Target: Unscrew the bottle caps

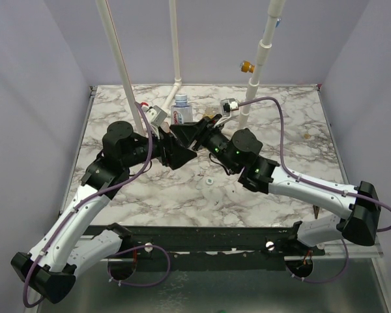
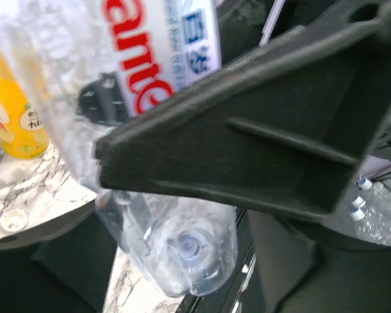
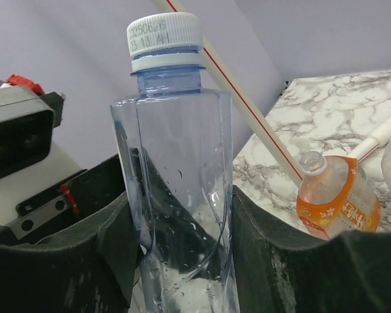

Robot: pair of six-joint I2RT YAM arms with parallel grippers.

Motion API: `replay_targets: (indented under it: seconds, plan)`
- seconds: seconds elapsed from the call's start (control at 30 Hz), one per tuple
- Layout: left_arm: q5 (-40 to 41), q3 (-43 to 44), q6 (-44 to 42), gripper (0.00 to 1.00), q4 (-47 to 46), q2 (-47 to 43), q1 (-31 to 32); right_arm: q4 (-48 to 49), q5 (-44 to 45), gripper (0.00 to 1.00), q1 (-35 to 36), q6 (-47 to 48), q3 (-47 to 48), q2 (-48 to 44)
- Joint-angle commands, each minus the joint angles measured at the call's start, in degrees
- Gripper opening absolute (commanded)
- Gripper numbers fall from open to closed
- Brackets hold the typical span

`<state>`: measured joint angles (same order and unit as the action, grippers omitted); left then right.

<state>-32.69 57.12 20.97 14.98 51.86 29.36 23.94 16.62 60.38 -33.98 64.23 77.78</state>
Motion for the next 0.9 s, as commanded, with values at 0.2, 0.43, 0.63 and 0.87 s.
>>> replay_targets:
  seconds: [0.2, 0.43, 0.63, 0.87]
  plan:
    - [-2.26, 1.19, -1.38, 0.29, -1.98, -1.17, -0.01, 0.5, -0.93, 0.58, 1.08, 3.17, 3.81, 1.4]
    - [-5.25, 0.23, -2.73, 0.23, -1.2, -2.35, -0.01, -9.04, -6.67, 0.96, -1.13, 7.02, 10.17, -0.61]
    - [-10.61, -1.03, -4.78, 0.23, -1.11, -3.49, -0.01, -25.17, -14.32, 0.97, -3.62, 10.49, 21.18, -0.19]
    - [-14.52, -0.25, -10.42, 0.24, 0.83, -4.67, -0.02, -35.08, -16.17, 0.91, -4.31, 9.29, 24.88, -0.22]
